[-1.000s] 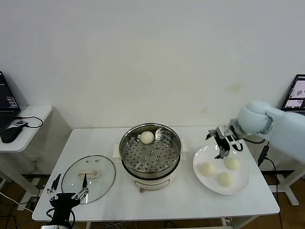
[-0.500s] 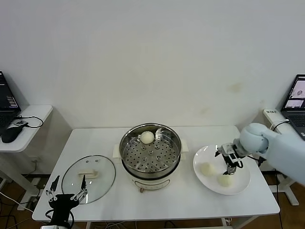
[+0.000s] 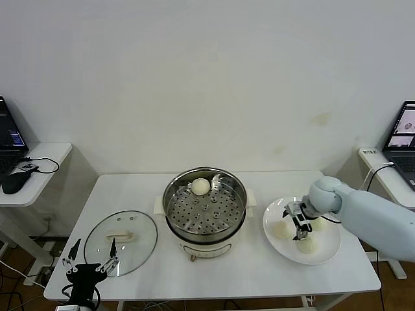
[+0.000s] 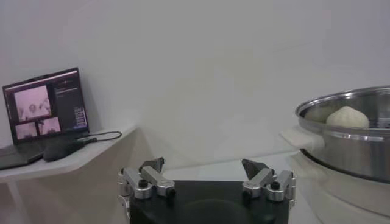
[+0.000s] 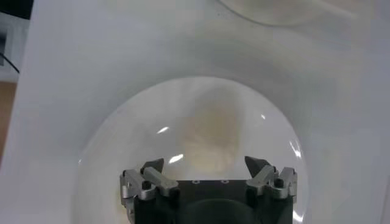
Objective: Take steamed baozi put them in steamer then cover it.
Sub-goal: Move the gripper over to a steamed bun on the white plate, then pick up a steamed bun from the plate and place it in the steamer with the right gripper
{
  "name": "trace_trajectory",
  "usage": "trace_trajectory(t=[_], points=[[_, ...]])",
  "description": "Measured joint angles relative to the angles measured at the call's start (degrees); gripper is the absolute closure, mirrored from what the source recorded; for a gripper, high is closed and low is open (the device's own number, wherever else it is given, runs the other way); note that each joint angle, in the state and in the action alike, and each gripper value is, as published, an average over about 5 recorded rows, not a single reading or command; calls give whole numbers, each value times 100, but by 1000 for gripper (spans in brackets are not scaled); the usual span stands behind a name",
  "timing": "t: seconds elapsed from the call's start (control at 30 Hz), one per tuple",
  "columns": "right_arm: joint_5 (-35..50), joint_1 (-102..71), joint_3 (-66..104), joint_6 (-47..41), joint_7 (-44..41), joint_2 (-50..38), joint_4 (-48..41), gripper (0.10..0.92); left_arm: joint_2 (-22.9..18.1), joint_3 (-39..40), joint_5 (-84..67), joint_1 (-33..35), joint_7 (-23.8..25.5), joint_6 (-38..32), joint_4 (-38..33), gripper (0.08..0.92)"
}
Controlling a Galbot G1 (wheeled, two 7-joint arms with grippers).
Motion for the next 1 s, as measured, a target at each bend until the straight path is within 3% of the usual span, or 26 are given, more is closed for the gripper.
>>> trace_trajectory(t=[0.17,0.6,1.0], points=[[-33,-59,48,-35,3,166,-163,235,-3,1,-2,-21,0,-1,22,177],[-95,-108,179,-77,-86,242,-319,433,-33,6,-3,-17,-11,-9,28,177],[283,713,-88,-226,-374,-196,92,441,4,15,-5,-35,-5,9,-70,177]])
